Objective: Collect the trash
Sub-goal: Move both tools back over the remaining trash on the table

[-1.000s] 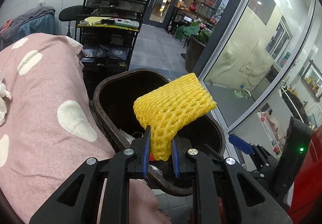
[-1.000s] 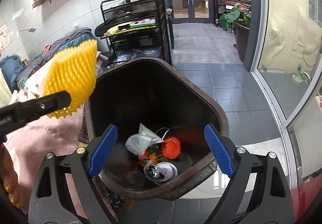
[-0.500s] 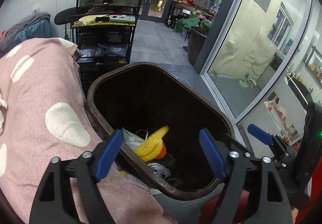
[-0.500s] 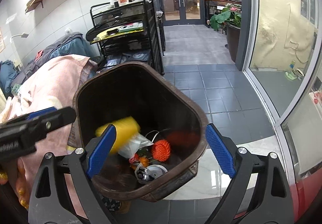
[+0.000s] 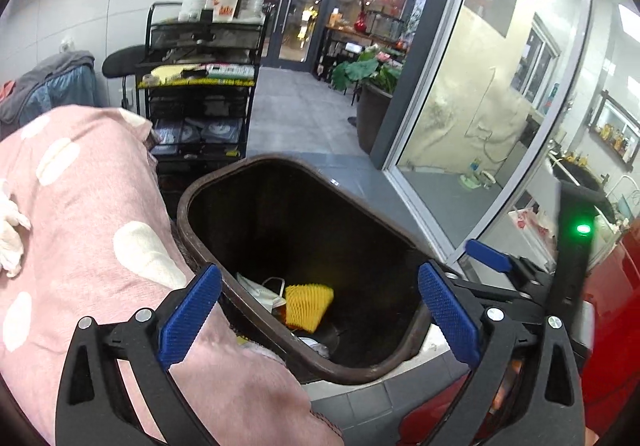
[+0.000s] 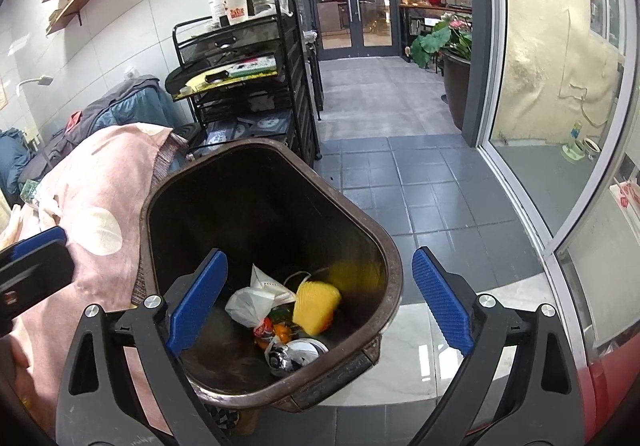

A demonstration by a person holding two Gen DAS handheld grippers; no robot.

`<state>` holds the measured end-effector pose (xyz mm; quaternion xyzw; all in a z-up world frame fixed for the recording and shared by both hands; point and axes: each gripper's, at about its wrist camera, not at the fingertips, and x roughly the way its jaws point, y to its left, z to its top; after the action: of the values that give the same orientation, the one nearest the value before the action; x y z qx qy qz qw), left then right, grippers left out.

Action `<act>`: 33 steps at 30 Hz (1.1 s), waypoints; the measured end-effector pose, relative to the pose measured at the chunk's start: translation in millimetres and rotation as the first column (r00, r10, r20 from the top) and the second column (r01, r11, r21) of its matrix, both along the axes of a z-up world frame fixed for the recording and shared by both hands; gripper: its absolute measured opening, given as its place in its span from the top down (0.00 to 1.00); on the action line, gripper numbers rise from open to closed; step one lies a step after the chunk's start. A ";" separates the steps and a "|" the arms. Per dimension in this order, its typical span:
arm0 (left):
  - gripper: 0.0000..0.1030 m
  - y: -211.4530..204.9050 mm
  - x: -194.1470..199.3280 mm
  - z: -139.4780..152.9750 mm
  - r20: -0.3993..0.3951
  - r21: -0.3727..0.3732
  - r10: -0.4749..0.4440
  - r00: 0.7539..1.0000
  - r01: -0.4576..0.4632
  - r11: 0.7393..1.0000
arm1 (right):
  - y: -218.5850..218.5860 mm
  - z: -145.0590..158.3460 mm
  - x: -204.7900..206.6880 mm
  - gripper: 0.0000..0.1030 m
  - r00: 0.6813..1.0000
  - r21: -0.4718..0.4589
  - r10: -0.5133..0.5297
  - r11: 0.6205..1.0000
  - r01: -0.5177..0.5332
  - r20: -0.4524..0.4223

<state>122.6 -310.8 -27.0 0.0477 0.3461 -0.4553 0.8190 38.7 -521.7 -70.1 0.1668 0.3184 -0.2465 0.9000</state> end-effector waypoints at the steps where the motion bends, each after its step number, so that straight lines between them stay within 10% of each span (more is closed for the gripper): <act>1: 0.06 3.6 -2.8 3.9 0.003 -0.011 -0.003 1.000 0.003 1.000 | 1.4 1.7 1.6 0.10 1.000 -0.003 0.005 1.000 -0.005 0.005; 18: 0.06 95.5 -9.8 40.9 0.093 -0.072 0.121 0.988 -0.115 0.991 | 85.6 47.4 52.4 0.06 0.961 -0.073 0.265 0.963 -0.259 0.085; 33: 0.06 239.6 30.9 30.2 0.104 -0.027 0.382 0.918 -0.382 0.924 | 210.1 86.9 144.5 0.06 0.742 -0.114 0.663 0.749 -0.653 0.099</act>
<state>153.5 -71.2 3.2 0.0012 0.3029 -0.2845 0.9095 183.2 -311.6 16.9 0.0274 0.2870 0.0872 0.9536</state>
